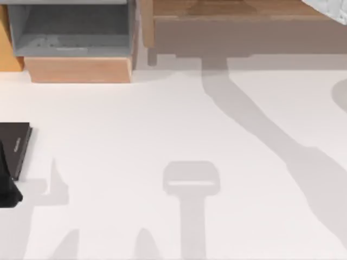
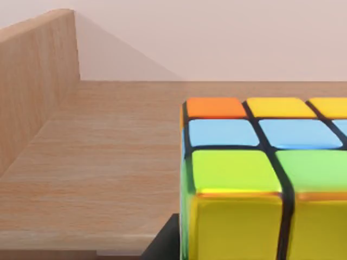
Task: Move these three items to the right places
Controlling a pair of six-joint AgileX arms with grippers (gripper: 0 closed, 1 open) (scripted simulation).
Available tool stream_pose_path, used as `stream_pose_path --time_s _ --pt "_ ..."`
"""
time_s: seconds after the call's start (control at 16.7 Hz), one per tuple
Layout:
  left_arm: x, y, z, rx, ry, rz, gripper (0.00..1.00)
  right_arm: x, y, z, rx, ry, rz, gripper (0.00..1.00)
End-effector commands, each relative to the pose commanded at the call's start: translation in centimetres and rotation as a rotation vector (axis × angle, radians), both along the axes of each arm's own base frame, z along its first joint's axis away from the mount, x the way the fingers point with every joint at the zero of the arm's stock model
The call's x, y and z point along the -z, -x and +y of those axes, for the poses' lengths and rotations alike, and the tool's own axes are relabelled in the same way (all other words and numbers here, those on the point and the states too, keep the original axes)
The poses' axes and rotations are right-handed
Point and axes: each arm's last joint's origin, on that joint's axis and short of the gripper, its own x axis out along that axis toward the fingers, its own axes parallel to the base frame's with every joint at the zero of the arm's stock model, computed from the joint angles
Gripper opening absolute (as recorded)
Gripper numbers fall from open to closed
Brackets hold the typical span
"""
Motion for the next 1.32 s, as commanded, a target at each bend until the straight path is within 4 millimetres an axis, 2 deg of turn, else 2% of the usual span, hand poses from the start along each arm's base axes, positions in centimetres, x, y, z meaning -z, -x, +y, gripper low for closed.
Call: stream_pose_path --time_s 0.12,0.3,0.6,0.72,0.96,1.08,1.26,1.32 --pt "0.0 0.0 0.0 0.0 0.0 0.0 1.0 0.0 0.0 0.0 -0.004 -0.002 0.0 0.0" --pt "0.0 0.0 0.0 0.0 0.0 0.0 1.0 -2.4 -0.6 -0.9 -0.026 -0.05 -0.087 0.0" --pt "0.0 0.0 0.0 0.0 0.0 0.0 1.0 -5.8 -4.0 -1.2 -0.07 -0.102 -0.21 0.0" --pt "0.0 0.0 0.0 0.0 0.0 0.0 1.0 -5.3 -5.8 -0.9 -0.067 -0.084 -0.178 0.0" --pt "0.0 0.0 0.0 0.0 0.0 0.0 1.0 -0.8 -9.6 -0.2 -0.014 -0.01 -0.022 0.0" --pt "0.0 0.0 0.0 0.0 0.0 0.0 1.0 0.0 -10.0 0.0 0.0 0.0 0.0 0.0" --pt "0.0 0.0 0.0 0.0 0.0 0.0 1.0 0.0 -10.0 0.0 0.0 0.0 0.0 0.0" --pt "0.0 0.0 0.0 0.0 0.0 0.0 1.0 0.0 -10.0 0.0 0.0 0.0 0.0 0.08"
